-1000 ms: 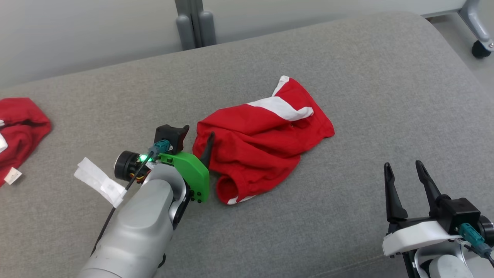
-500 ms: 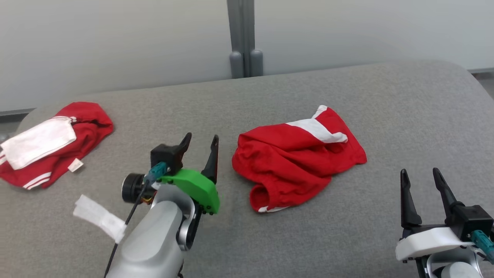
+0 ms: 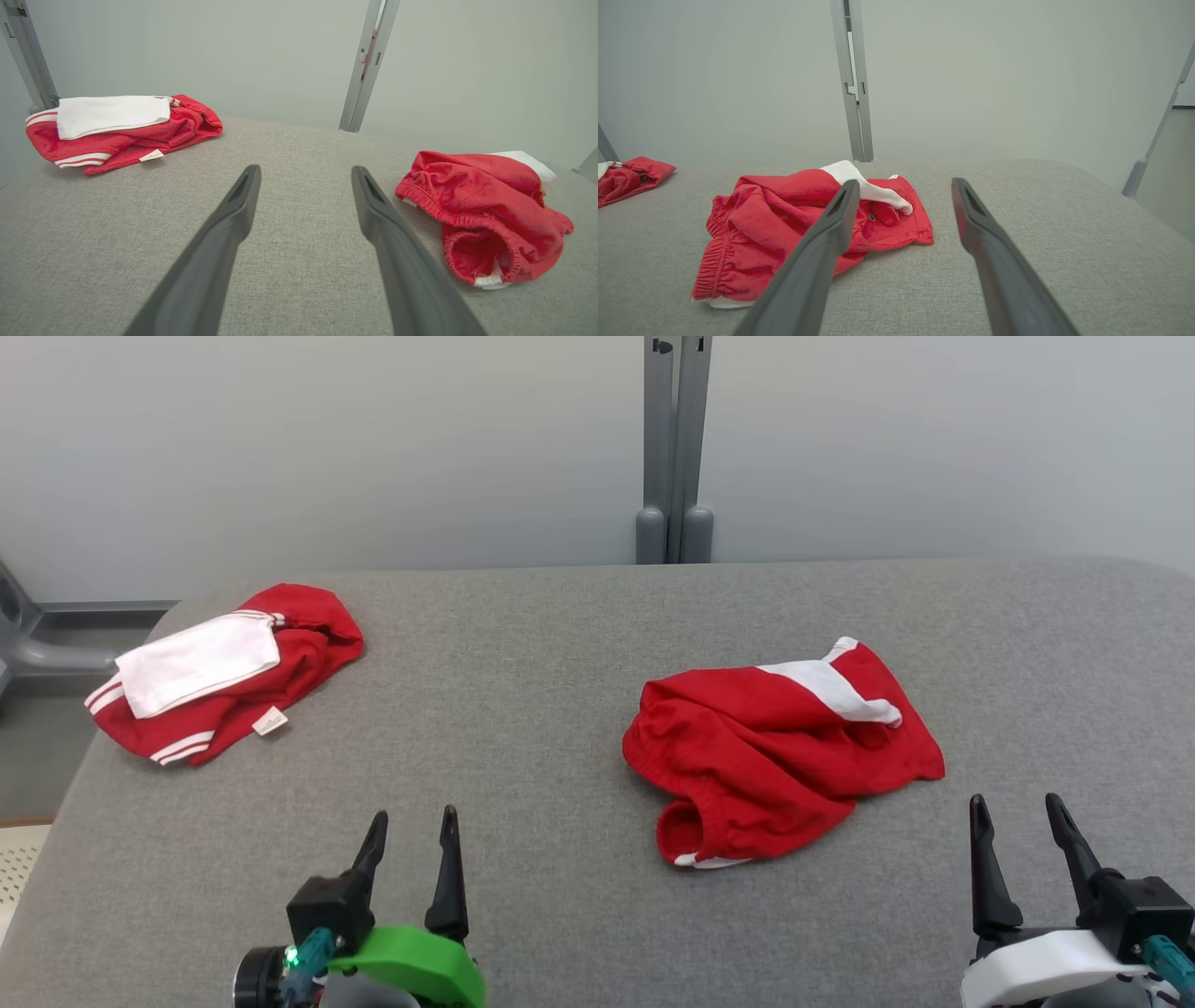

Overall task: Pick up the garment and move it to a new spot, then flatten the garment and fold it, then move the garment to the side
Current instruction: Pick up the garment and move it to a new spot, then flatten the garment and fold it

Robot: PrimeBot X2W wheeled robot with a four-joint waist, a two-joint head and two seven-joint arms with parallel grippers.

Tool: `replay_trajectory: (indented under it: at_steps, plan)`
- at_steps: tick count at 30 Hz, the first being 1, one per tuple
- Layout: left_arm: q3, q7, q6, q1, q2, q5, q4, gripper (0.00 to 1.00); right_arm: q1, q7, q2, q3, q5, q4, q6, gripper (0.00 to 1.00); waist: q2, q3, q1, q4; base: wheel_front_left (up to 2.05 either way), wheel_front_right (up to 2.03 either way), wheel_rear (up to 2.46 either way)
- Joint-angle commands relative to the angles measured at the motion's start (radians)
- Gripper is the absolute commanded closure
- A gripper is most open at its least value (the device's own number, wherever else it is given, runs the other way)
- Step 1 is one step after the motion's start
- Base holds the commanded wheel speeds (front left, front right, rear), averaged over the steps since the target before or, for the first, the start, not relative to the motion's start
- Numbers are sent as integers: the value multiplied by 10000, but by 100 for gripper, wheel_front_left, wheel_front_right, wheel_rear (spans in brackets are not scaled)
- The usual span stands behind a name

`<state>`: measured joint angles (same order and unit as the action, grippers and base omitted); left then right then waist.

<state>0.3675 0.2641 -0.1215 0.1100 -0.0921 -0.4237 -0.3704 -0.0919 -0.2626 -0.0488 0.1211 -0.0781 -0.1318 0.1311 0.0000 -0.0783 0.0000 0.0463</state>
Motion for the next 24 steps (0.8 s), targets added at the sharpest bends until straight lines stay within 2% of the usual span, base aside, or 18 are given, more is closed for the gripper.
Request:
replay_trajectory:
  at_steps: [1,8,24]
  plan:
    - [-99,4,-45,-360,-81,159,206,0,-167,-35,-28,-8,-103,-24,-5,0,0,-62,0,65,0,0,0]
    - [-477,5,-118,-1221,32,384,750,0,-340,-35,-28,-212,-255,-153,-5,0,0,-113,0,29,0,0,0]
    - [-588,5,49,-1268,180,704,648,0,-195,-35,-28,-515,-194,-120,-5,0,0,-60,0,-147,0,0,0]
